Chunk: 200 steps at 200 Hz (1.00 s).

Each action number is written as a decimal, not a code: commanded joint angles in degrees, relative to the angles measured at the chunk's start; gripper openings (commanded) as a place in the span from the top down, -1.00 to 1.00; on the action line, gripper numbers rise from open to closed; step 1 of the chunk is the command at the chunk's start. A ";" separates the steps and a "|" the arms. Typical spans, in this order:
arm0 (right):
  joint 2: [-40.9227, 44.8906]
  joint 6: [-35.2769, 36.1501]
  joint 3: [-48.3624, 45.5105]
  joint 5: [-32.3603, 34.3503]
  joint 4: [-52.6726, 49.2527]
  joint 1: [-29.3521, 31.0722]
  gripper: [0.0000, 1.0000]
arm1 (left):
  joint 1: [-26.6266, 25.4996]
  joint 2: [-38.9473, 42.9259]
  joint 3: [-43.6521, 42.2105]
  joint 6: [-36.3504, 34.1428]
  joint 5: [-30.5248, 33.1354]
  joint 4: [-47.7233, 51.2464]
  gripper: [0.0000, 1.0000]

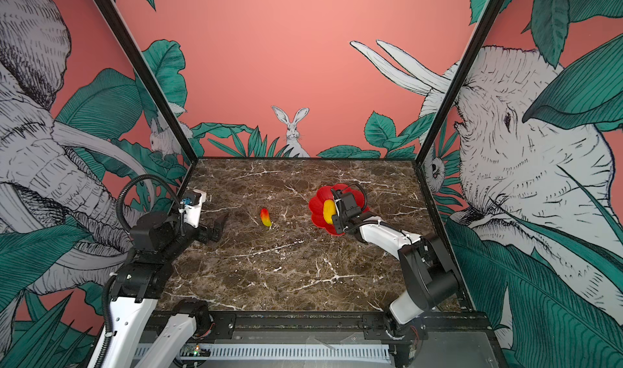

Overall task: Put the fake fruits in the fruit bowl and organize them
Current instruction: 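Lower the round yellow fruit into the bowl and open the right gripper, then move the right gripper to the red-orange mango and grasp it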

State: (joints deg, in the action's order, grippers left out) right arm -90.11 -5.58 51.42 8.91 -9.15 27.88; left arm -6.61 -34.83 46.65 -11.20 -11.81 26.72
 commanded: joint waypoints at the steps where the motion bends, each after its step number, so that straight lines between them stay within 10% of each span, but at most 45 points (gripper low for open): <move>1: -1.01 0.22 1.54 -0.12 2.98 -0.53 0.02 | 0.03 0.18 -0.69 -0.49 -0.84 -0.18 -0.99; 111: 4.26 5.64 7.13 0.15 -7.62 -0.81 -0.96 | 0.02 0.47 -0.77 -0.66 -0.17 -0.09 -0.99; 200: 7.85 6.66 19.52 -4.90 -12.83 9.30 -0.99 | 0.00 0.64 -0.73 -0.48 -0.61 -0.27 -0.99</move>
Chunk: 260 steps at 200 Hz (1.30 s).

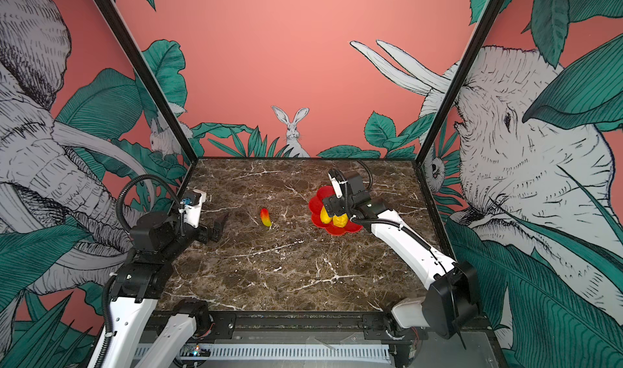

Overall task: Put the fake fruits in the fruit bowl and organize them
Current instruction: 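Move the right gripper to the red-orange mango and grasp it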

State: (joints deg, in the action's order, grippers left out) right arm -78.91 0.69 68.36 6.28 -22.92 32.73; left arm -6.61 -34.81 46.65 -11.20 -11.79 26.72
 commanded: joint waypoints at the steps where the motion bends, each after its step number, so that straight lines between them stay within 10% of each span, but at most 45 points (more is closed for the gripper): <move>1: -3.61 0.38 2.75 -2.35 1.12 4.71 -0.99 | 0.01 0.66 -0.75 -0.49 -0.62 -0.27 -0.99; 91: -38.00 -5.56 27.06 -13.53 8.72 13.43 -0.99 | -0.05 0.88 -0.77 -0.71 0.45 0.00 -0.99; 260: -55.98 -17.97 38.60 -16.34 11.87 16.77 -0.31 | -0.03 0.93 -0.69 -0.66 -0.07 0.08 -0.99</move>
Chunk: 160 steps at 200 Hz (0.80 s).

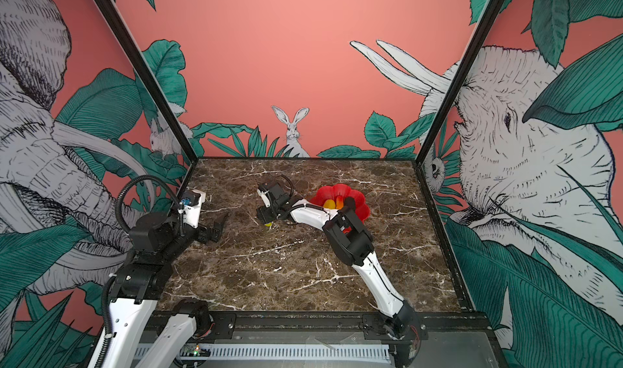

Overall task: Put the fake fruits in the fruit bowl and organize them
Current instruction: 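Move the right gripper to the red-orange mango and grasp it, then carry the red-orange mango with the right gripper over the bowl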

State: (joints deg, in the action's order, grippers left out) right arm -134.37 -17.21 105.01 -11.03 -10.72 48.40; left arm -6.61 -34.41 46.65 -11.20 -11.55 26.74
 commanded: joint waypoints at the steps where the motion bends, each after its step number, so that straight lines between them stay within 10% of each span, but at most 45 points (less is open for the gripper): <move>1: -0.58 -0.08 1.95 0.95 -0.34 1.13 -0.30 | 0.00 0.56 -0.69 -0.66 -0.31 0.06 -0.99; 160: -1.76 0.09 0.67 0.26 -1.58 1.43 0.18 | -0.03 0.93 -0.77 -0.75 -0.23 -0.03 -0.99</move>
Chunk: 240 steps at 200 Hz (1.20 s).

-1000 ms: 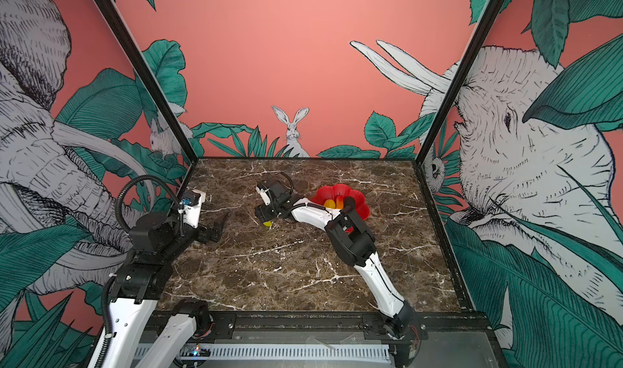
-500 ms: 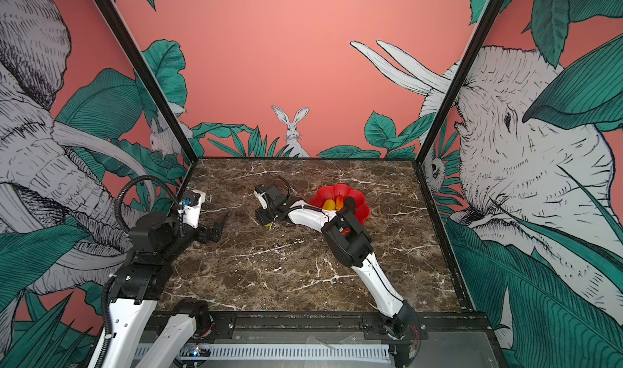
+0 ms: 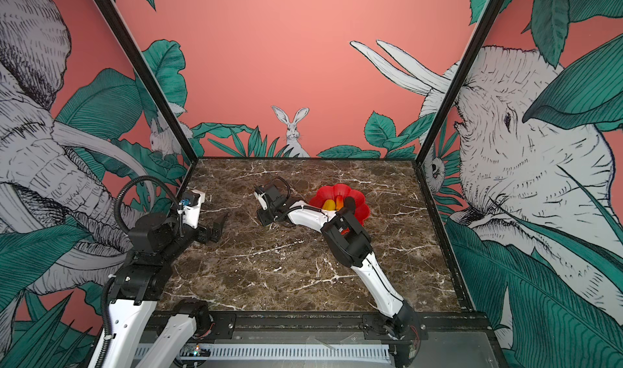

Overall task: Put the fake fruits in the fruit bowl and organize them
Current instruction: 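Carry the red-orange mango with the right gripper over the bowl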

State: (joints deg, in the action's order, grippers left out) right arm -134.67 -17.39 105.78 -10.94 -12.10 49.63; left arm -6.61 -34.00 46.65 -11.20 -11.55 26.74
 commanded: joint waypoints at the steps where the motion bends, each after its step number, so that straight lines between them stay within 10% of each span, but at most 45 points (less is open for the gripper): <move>1: -1.46 0.26 -0.07 0.10 -0.21 0.21 0.18 | 0.00 0.51 -0.77 -0.75 -0.23 -0.03 -0.99; 59: -3.40 -0.20 2.07 -0.97 -0.80 0.22 0.20 | 0.01 0.44 -0.78 -0.72 -0.30 -0.12 -0.99; 122: 2.90 3.12 -2.02 1.49 -0.53 -0.02 0.68 | -0.09 0.42 -0.77 -0.75 -0.23 -0.03 -0.99; 188: 27.00 4.36 -24.65 4.86 7.06 -7.97 0.80 | -0.08 0.65 -0.77 -0.75 -0.08 -0.02 -0.99; 240: 49.57 -1.02 -45.05 21.99 4.25 -15.42 0.85 | 0.00 0.53 -0.77 -0.71 -0.22 -0.07 -0.99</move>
State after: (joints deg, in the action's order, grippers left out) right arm -91.96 -15.00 67.35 0.75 -6.59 34.85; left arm -6.61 -33.80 46.63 -11.20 -11.55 26.74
